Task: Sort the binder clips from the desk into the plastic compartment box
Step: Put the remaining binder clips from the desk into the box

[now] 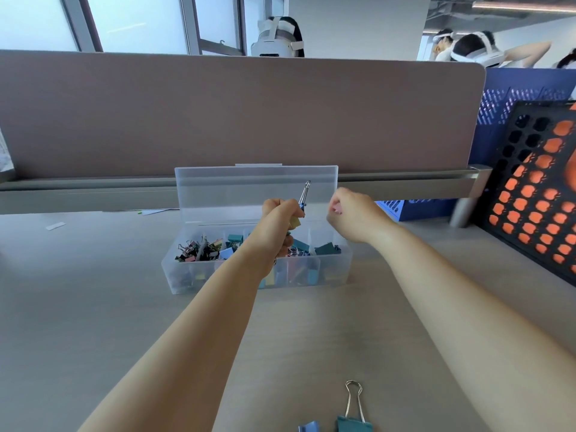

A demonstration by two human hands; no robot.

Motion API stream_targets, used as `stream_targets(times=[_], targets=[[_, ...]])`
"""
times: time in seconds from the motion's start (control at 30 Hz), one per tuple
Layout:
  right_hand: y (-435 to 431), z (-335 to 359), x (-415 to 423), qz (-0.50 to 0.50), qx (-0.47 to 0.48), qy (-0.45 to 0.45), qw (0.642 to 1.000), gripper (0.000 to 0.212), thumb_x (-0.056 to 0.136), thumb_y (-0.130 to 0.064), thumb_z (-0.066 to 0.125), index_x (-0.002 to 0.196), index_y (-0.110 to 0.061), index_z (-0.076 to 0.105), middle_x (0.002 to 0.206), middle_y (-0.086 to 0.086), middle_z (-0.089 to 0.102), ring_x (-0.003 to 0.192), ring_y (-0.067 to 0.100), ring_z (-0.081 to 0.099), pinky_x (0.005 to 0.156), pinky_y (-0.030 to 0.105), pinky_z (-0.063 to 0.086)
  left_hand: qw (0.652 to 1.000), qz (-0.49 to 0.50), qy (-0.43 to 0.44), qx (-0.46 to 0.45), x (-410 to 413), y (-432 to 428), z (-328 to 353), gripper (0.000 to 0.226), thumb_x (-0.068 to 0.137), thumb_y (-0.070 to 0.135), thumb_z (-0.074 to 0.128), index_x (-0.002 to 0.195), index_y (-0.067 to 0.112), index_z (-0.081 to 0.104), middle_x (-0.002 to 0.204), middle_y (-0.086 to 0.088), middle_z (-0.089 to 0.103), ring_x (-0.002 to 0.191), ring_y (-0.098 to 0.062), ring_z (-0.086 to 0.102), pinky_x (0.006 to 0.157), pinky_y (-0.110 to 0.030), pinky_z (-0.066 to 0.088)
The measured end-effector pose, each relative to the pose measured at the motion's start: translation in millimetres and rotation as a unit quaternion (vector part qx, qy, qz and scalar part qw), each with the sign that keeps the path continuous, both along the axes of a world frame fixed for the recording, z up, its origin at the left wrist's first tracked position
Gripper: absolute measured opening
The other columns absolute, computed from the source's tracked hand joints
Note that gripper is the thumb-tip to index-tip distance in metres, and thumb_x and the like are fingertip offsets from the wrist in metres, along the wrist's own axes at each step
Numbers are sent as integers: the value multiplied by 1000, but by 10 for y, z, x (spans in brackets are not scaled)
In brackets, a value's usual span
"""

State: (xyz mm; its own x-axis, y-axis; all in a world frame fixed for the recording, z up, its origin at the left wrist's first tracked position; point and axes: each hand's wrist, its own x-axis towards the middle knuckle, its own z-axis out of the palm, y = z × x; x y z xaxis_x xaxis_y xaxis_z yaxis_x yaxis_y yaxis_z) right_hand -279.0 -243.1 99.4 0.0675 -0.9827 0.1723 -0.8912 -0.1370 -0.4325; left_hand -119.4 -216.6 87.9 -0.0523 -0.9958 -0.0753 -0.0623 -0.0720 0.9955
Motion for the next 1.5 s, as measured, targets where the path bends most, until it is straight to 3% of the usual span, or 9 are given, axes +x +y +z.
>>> stream_targets(times=[0.17, 0.27, 0.37, 0.53, 0.8, 0.97, 1.27, 1.4, 1.5], targets=[[42, 155, -26, 65, 28, -119, 990, 22, 86, -17, 65, 107, -15, 60, 108, 1, 60, 97, 18, 58, 72, 26, 45, 1000, 0, -1, -5, -14, 18, 6, 21, 85, 18, 47, 104, 17, 41, 87, -6, 37, 56, -14, 31, 44, -22, 28], [78, 185, 15, 116, 99, -41, 988, 27, 81, -18, 74, 106, -16, 63, 106, 1, 67, 89, 19, 64, 79, 31, 51, 1000, -2, 4, -7, -7, 30, 7, 19, 85, 17, 47, 102, 17, 40, 86, -5, 37, 55, -13, 30, 44, -22, 28], [101, 163, 46, 144, 130, 28, 981, 23, 84, -20, 72, 107, -21, 69, 104, -4, 69, 79, 13, 64, 71, 24, 50, 1000, -2, 0, -6, -4, 33, 5, 20, 85, 17, 47, 104, 16, 40, 87, -5, 38, 57, -14, 31, 45, -23, 29], [76, 57, 31, 101, 65, 126, 985, 44, 87, -35, 68, 129, -33, 55, 117, -7, 53, 99, 17, 55, 75, 29, 43, 1000, 1, -8, -9, -10, 34, 8, 23, 86, 18, 47, 108, 16, 40, 86, -5, 38, 59, -14, 31, 47, -23, 29], [11, -63, -21, 78, 32, 187, 979, 25, 80, -38, 73, 102, -30, 63, 101, -6, 56, 90, 20, 56, 62, 29, 40, 1000, 2, -12, -13, -13, 39, 3, 20, 86, 19, 47, 104, 17, 41, 87, -5, 40, 59, -14, 32, 48, -24, 29], [-103, -161, 29, 38, -41, 193, 980, 19, 82, -28, 70, 98, -28, 61, 102, -5, 63, 97, 24, 58, 72, 32, 45, 1000, 2, -11, -18, -10, 51, 8, 18, 86, 18, 47, 102, 16, 40, 88, -6, 40, 58, -14, 31, 48, -24, 29], [-20, -92, 10, 56, 44, 158, 985, 0, 82, -30, 69, 81, -30, 69, 91, -13, 64, 84, 13, 58, 55, 24, 35, 1000, 1, -16, -20, -16, 38, -2, 19, 87, 17, 47, 104, 15, 39, 88, -6, 39, 59, -13, 31, 47, -23, 29], [-3, -8, 22, 66, 96, 199, 973, 10, 82, -34, 68, 73, -31, 66, 89, -12, 63, 79, 14, 59, 55, 22, 38, 1000, -1, -18, -21, -15, 40, -4, 21, 87, 17, 47, 106, 15, 39, 89, -6, 40, 61, -14, 32, 49, -24, 30], [-13, 7, 14, 69, 100, 213, 970, 11, 82, -41, 69, 80, -30, 68, 96, -9, 65, 84, 18, 61, 57, 22, 42, 1000, 0, -20, -24, -15, 46, -5, 20, 87, 18, 48, 106, 15, 40, 89, -6, 41, 61, -14, 32, 49, -24, 30]])
